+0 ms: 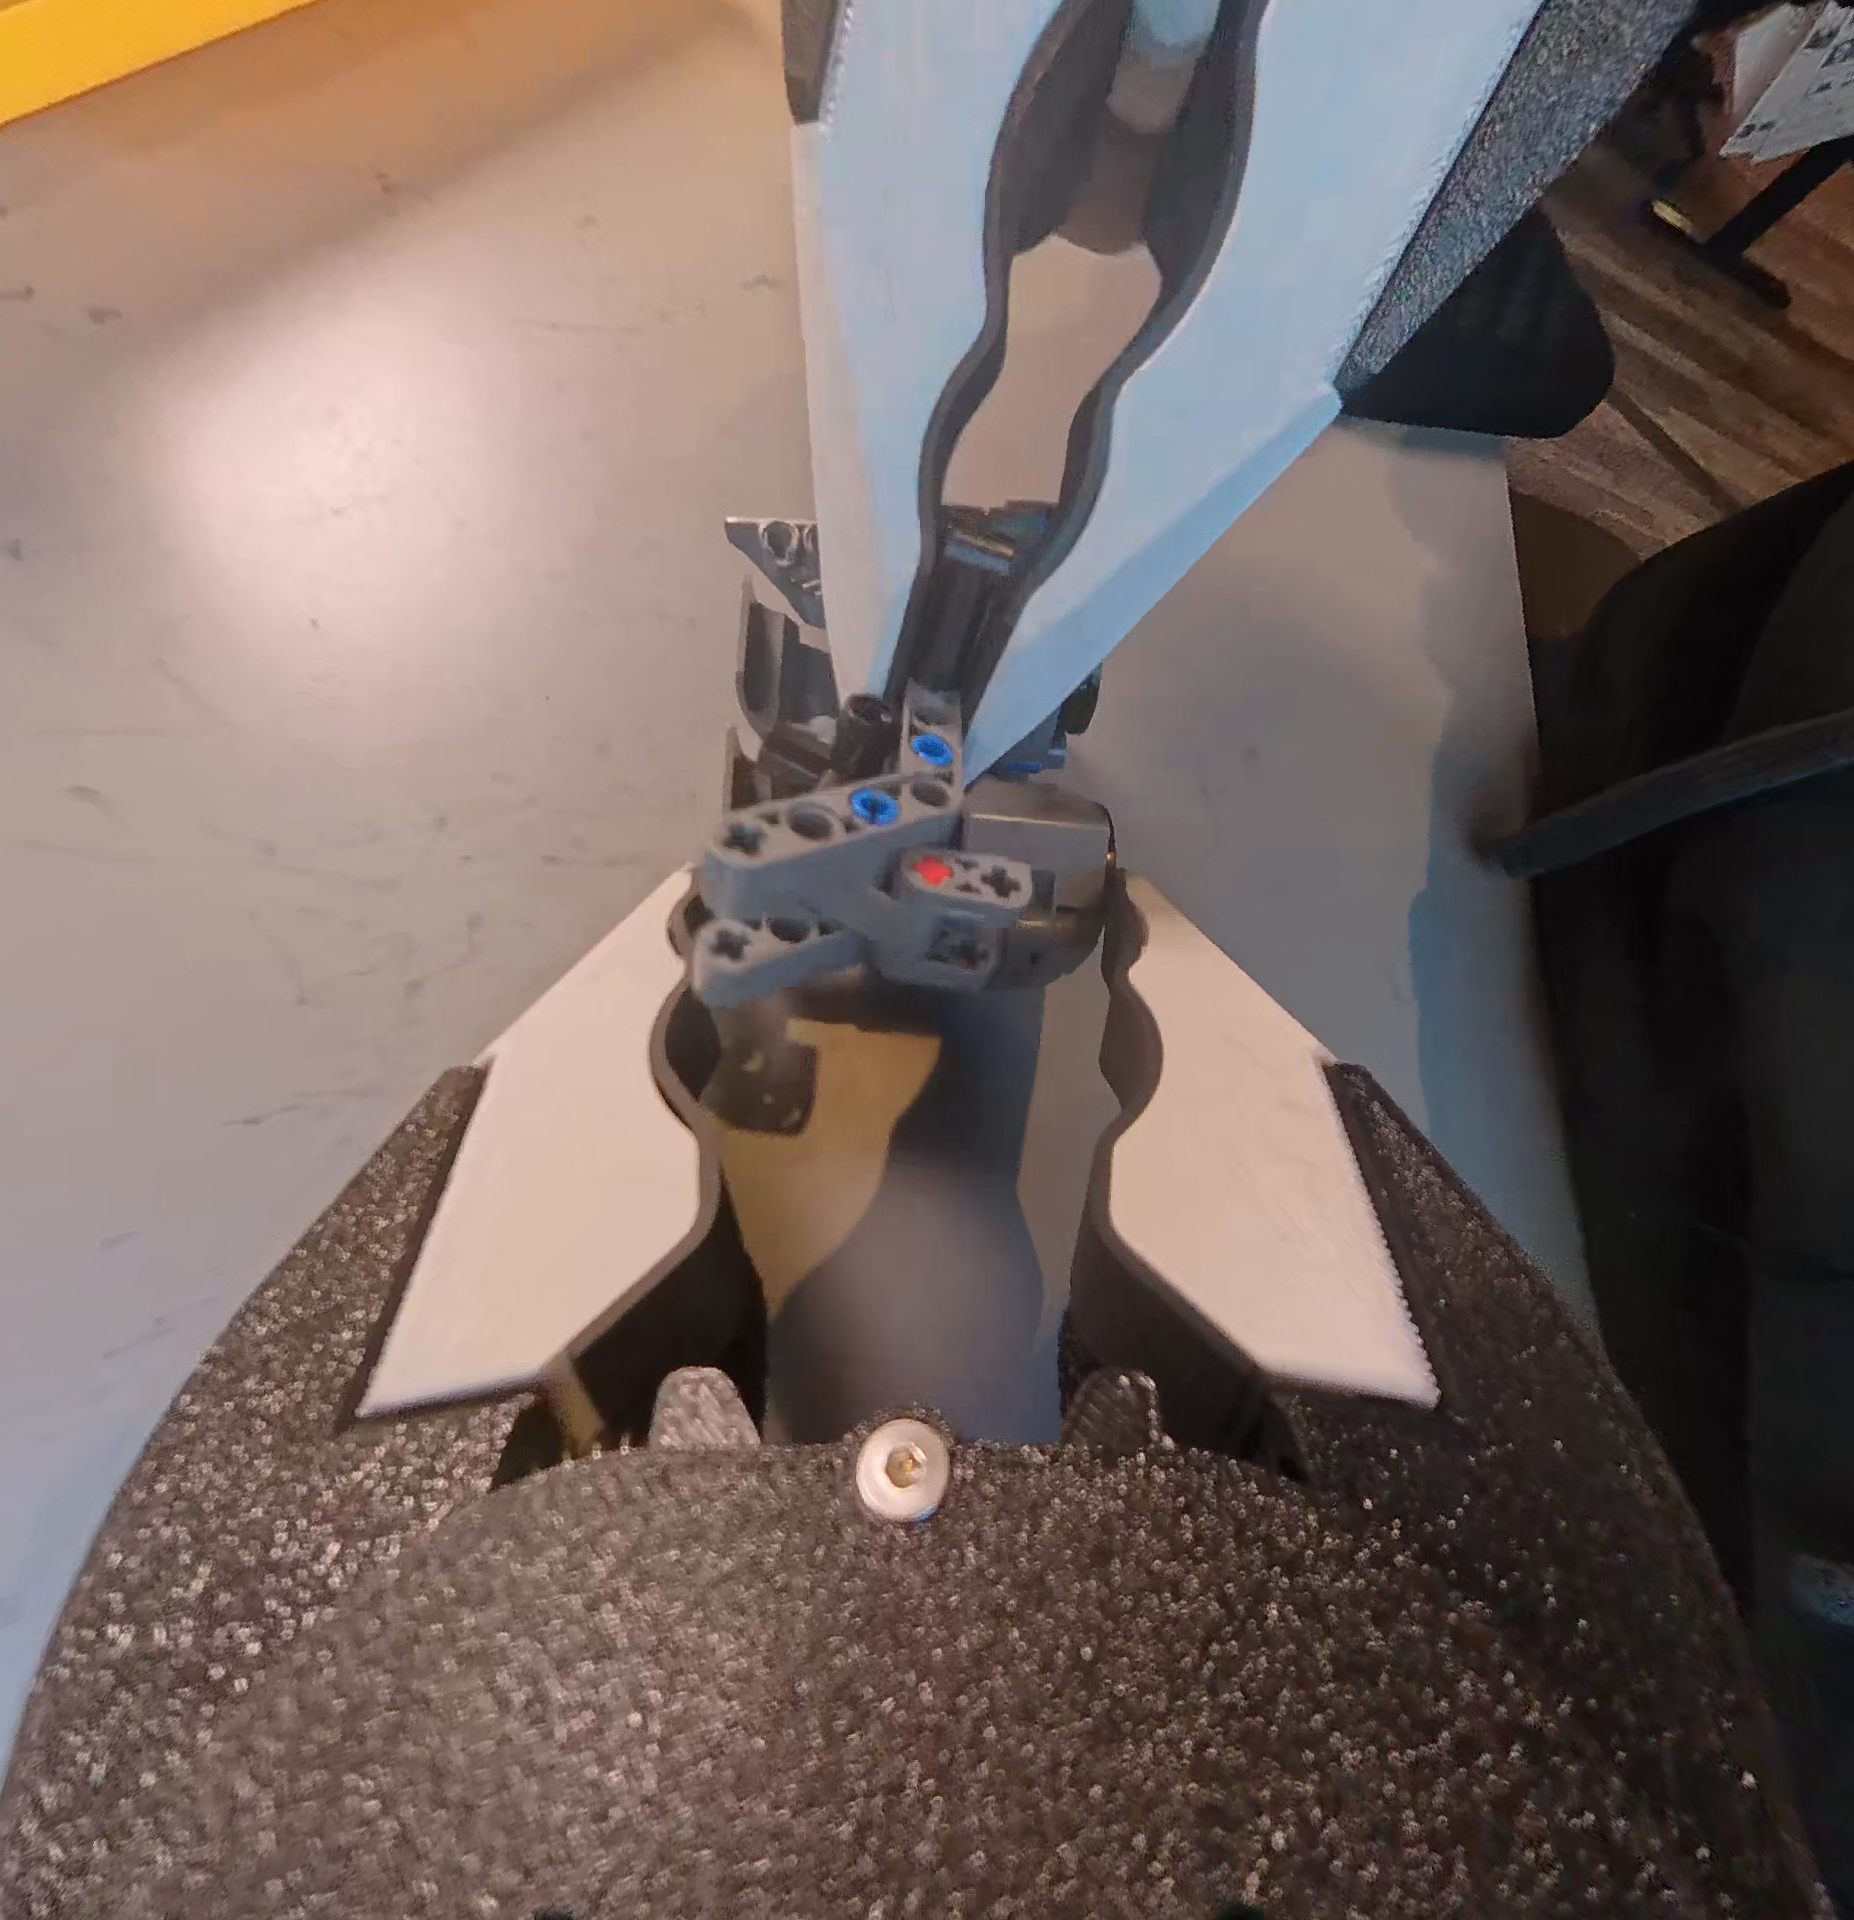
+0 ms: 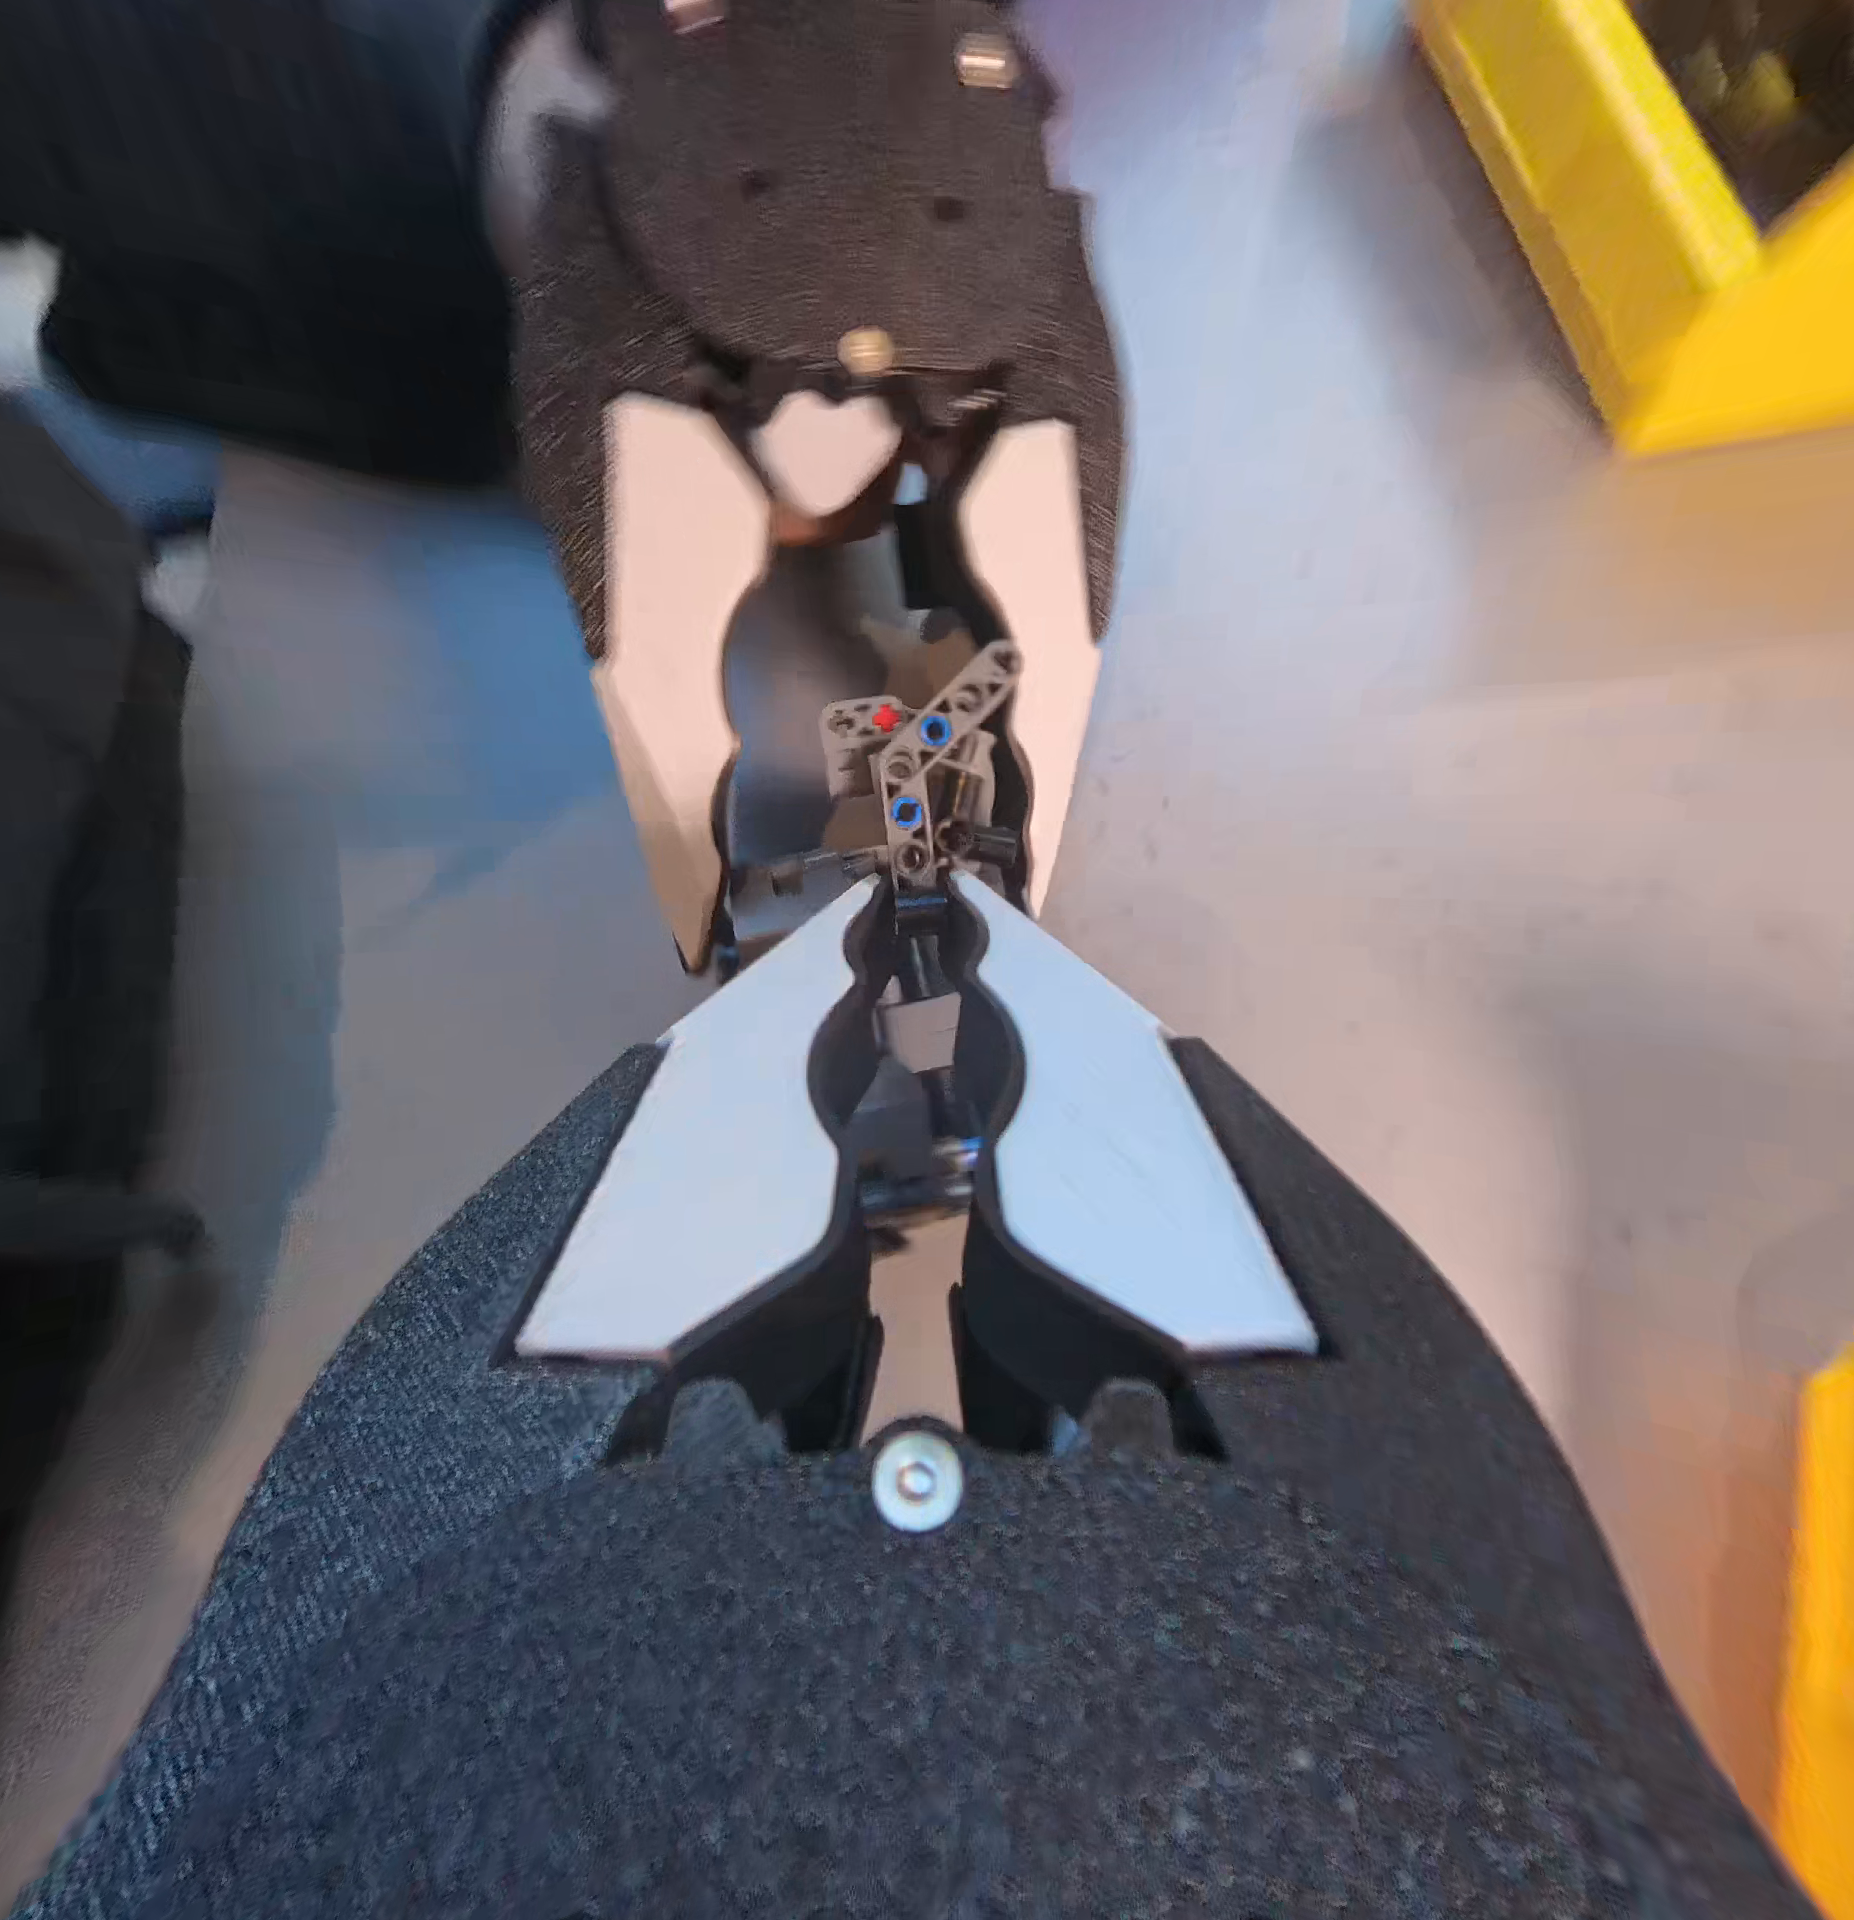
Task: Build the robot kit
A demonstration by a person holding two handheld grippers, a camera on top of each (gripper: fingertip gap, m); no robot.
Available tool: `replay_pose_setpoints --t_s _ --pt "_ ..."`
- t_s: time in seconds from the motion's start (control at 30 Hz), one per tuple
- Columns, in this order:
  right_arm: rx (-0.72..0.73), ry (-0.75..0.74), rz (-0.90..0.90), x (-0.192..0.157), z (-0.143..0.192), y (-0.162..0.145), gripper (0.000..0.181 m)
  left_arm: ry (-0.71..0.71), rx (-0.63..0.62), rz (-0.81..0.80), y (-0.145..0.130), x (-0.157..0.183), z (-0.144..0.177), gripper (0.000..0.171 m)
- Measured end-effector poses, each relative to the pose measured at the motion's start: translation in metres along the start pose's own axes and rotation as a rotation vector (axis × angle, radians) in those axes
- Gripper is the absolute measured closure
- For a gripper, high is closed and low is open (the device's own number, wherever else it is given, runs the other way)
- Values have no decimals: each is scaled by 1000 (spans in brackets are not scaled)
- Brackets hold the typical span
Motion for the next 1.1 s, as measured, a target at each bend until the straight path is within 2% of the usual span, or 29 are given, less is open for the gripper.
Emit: replay_pose_setpoints --t_s 0.03,0.13,0.2,0.3,0.37,0.47,0.53,0.7,0.83,0.93,1.03,1.07,1.1 --pt "-1 11 101 1 0 0 175 -2 -2 -10 0 1 0 98" --pt "4 123 116 12 -1 -1 175 -13 6 -13 0 0 0 98" --pt "18 203 56 19 -2 -4 175 -16 5 -16 0 0 0 97" --pt "59 292 -210 29 -5 -16 175 -16 12 6 -1 -2 2 98" --pt "66 268 -280 25 -4 -20 174 -11 15 24 -1 -4 2 98" --pt "59 209 -284 20 0 -27 173 -4 21 49 0 -4 2 97" --pt "35 178 -259 20 5 -34 160 2 16 68 0 -5 3 97" --pt "35 57 -151 11 29 -34 150 -8 22 88 0 -8 9 97" --pt "5 -10 -63 -5 24 -38 142 -61 96 88 4 -9 28 91" --pt "43 -85 -15 -5 17 -39 140 -55 173 69 12 -16 43 101" --pt "38 -63 -2 0 13 -39 136 -20 132 35 23 -23 38 110" --pt "34 -43 1 1 12 -39 136 -32 103 18 27 -22 34 116" --pt "28 -14 6 1 11 -39 140 -56 77 -1 31 -20 32 130"
Point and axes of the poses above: each gripper's, where its closed fingertips meet, z back along the fingers, y out of its top, x = y × z across the jaws, the point moved 9 cm from there along z, back along the fingers, and after that the axes turned 7 degrees about -x, right-handed, at the moved point
